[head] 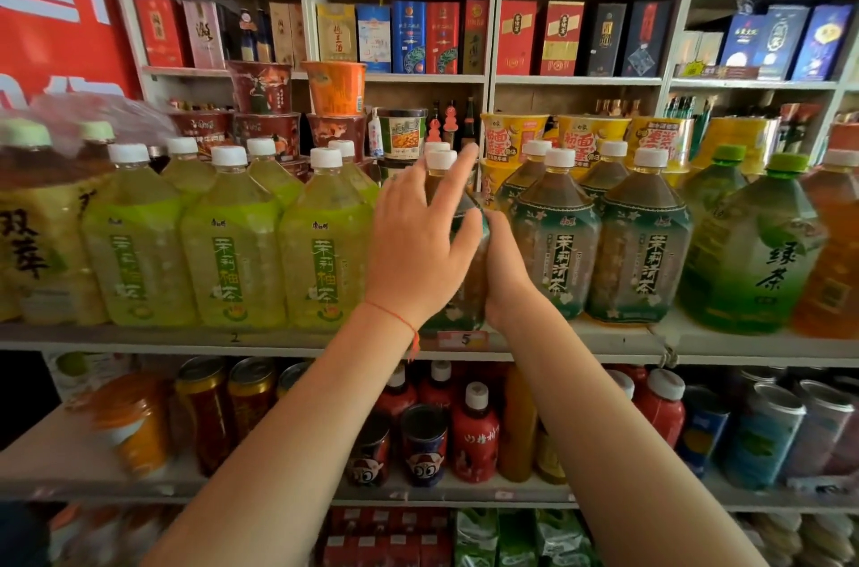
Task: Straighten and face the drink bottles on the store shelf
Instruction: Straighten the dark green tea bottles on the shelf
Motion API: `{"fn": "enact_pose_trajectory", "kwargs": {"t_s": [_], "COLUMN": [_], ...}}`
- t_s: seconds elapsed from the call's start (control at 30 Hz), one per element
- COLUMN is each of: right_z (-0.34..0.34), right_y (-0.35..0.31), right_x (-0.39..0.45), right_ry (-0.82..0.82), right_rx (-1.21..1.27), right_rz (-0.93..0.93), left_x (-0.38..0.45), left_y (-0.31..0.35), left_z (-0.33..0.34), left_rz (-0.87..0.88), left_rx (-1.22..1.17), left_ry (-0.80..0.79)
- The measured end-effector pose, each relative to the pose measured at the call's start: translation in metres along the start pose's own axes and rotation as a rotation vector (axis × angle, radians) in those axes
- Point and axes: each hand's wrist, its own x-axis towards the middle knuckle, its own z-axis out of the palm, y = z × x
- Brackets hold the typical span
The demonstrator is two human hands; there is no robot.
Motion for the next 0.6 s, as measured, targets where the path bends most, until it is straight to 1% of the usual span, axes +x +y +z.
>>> {"fn": "enact_pose_trajectory", "kwargs": {"t_s": [0.07,0.13,0.2,0.3,0.47,0.6], "right_z": [0.005,0.008,0.014,0.024,0.03,0.028], "right_y": [0.0,0.002,0.004,0.004,0.009,0.008], "right_x": [-0.001,0.0,0.0,-0.003,-0.009,-0.022], "right_ry": [0.008,0.007,0.006,0.017,0.059,0.061], "right_rx": [-0.035,-0.041,-0.049,-0.052,-0.05,-0.129], "right_rz": [-0.007,-0.004,-0.002,-0.019,-0.035,-0.102], "left_x": [0.004,0.005,0.005,0.004,0.002,-0.005], "left_y": [-0.003,-0.006,-0.014,-0.022,-0.027,-0.029], "left_z": [-0.003,-0.007,-0.011,-0.016,-0.019,-0.014], "left_rz": [-0.009,0.005,0.023,0.032,0.01,-0.005], "left_rx": [0.205,0.299,0.337,0.345,0.295,0.247], "left_ry": [-0.086,-0.122,-0.125,-0.114,-0.168,-0.144]}}
